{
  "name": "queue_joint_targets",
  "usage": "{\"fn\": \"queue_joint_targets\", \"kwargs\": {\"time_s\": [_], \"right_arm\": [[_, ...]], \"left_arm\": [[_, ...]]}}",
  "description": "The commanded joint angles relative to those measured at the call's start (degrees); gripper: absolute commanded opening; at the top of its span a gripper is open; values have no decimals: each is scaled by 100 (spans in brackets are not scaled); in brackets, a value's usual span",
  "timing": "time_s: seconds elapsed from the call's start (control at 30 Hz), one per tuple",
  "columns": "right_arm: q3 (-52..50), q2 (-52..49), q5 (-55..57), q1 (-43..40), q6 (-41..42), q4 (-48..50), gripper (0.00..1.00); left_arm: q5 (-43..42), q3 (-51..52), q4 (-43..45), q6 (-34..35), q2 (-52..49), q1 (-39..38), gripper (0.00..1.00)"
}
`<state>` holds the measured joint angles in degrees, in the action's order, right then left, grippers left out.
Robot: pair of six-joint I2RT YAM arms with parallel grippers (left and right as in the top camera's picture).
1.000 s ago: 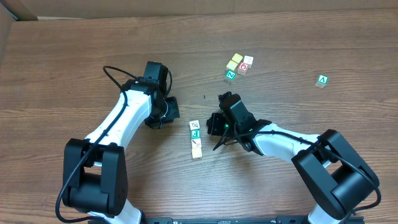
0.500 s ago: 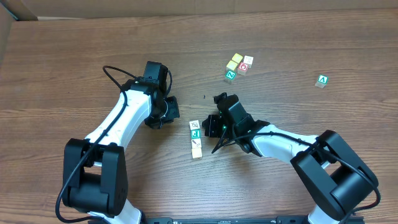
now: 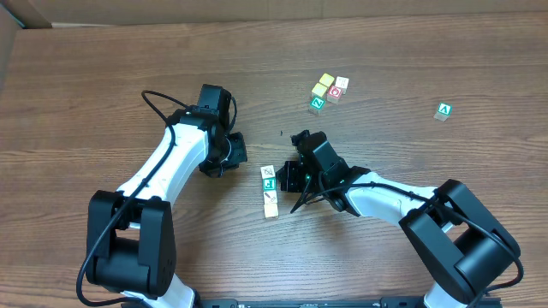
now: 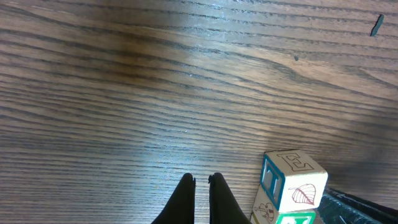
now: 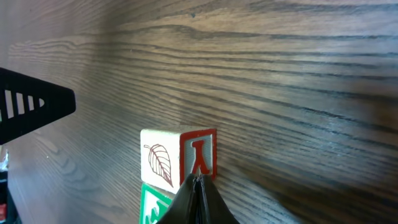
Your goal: Flip 3 blocks
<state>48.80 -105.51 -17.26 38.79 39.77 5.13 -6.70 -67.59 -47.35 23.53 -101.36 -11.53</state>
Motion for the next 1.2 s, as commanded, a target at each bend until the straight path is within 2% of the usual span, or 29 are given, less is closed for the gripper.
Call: {"fn": "queue_joint_targets", "kwargs": {"time_s": [0.0, 0.4, 0.5, 0.6, 0.77, 0.8, 0.83, 0.87, 0.9, 0.93, 0.97, 1.03, 1.07, 1.17], "right_arm": [[66, -7, -83, 48, -61, 42, 4], [87, 15, 175, 0, -223, 26, 4], [304, 184, 299, -203, -494, -487, 6], [723, 358, 625, -468, -841, -1510, 14], [1569, 411, 1283, -863, -1473, -3322, 20], [1703, 411, 1421, -918, -1547, -3593, 22], [1823, 411, 1550, -966, -1648, -3838, 22], [1934, 411, 1683, -1010, -1779, -4065, 26], [2020, 411, 1821, -1049, -1919, -4262, 31], [2070, 411, 1956, -1078, -2046, -4413, 41], [2083, 411, 2085, -1091, -2114, -4485, 54], [2081, 411, 2389, -1091, -2232, -4605, 88], [2081, 411, 2538, -1091, -2225, -4671, 100], [2081, 411, 2605, -1091, -2225, -4802, 100]], "left_arm": [[-17, -103, 2, -129, 129, -28, 4], [-15, -103, 4, -131, 129, -28, 4], [0, -103, 4, -133, 129, -28, 6], [188, -103, 9, -131, 129, -28, 25], [608, -103, 13, -131, 129, -26, 58], [688, -103, 28, -129, 129, -26, 67], [767, -103, 50, -131, 129, -26, 81], [831, -103, 79, -129, 129, -26, 98], [872, -103, 105, -131, 129, -28, 100], [881, -103, 122, -131, 129, -26, 100], [881, -103, 138, -129, 129, -26, 100], [879, -103, 144, -129, 129, -26, 100], [876, -103, 144, -129, 129, -28, 100], [876, -103, 144, -129, 129, -28, 100]]}}
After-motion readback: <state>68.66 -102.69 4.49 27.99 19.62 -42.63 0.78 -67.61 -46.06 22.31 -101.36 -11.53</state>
